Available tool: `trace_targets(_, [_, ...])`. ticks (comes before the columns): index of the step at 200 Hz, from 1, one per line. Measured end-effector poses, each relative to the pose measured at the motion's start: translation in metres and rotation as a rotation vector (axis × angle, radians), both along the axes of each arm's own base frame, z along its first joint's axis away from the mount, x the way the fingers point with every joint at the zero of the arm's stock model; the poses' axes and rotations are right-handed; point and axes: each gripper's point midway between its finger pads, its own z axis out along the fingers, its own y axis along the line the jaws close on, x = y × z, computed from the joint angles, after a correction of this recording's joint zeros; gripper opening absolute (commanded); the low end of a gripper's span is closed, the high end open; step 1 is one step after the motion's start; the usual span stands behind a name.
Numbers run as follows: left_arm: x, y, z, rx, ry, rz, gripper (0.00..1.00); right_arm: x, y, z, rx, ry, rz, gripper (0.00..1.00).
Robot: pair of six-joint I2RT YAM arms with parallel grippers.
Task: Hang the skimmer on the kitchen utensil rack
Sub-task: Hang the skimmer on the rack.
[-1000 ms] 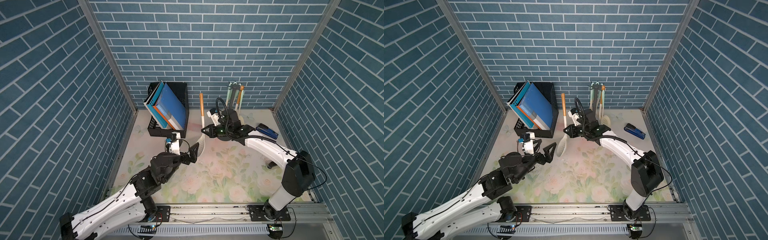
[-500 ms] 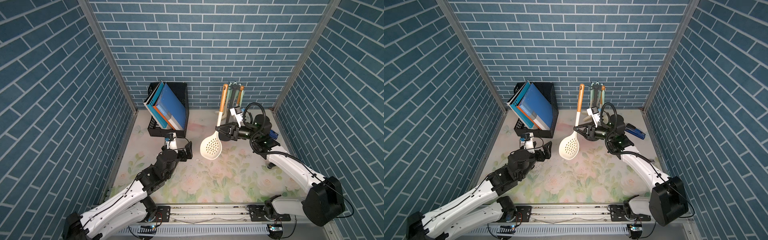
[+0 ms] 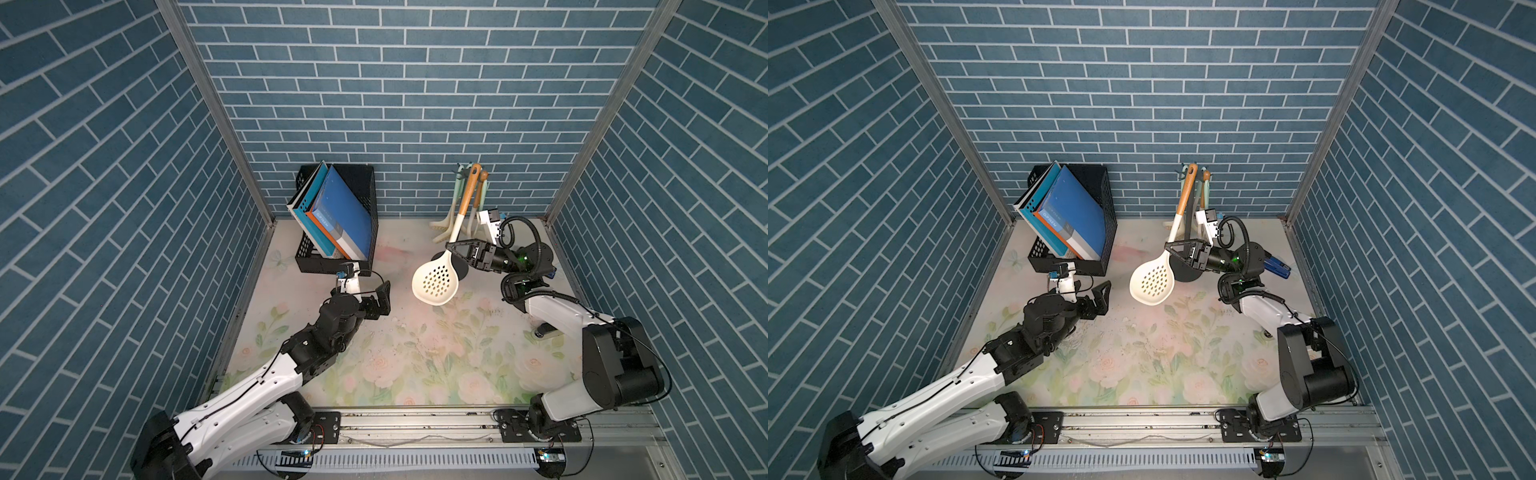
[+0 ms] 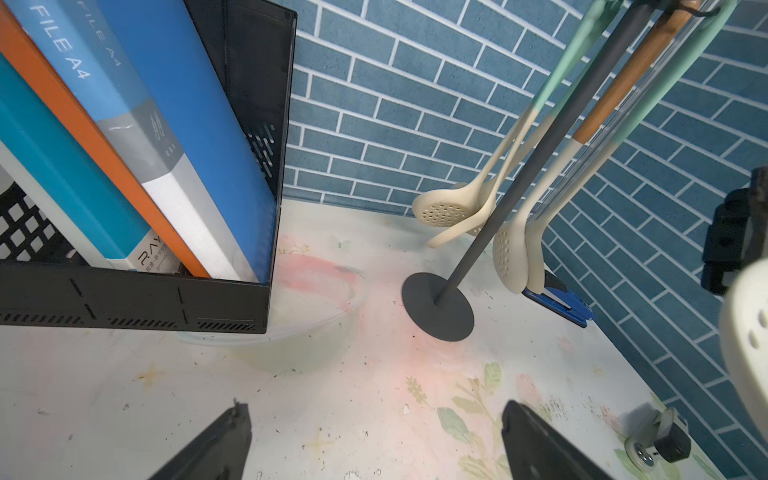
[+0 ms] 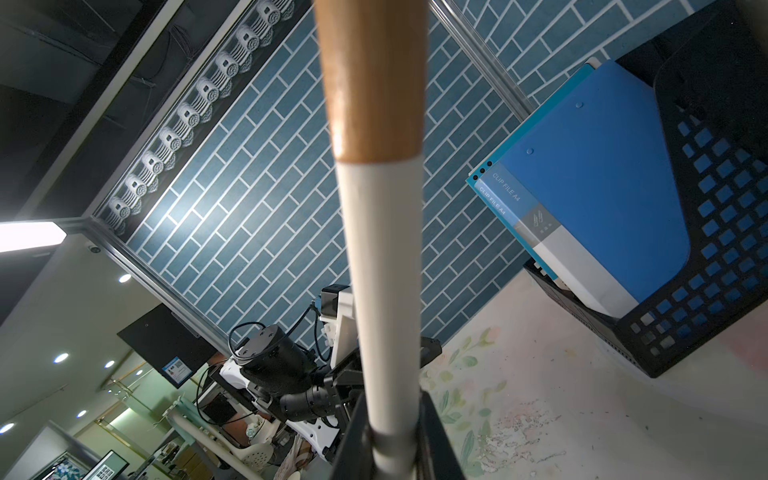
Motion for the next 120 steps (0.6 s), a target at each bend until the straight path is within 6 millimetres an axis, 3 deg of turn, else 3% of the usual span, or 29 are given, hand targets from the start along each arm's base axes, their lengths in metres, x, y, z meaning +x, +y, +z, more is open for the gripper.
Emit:
trace_targets(50, [0.0,0.0,0.001,-0.006,-0.002,-0.003,1.0,-0.009,0.0,0.002,0.004,-0.033,0.04,0.0])
trace_targets(120, [0.0,-0.001,0.0,-0.009,-0.001,-0.008,1.0,-0.006,0.002,-0.022,-0.028,0.022,0.067,0.0])
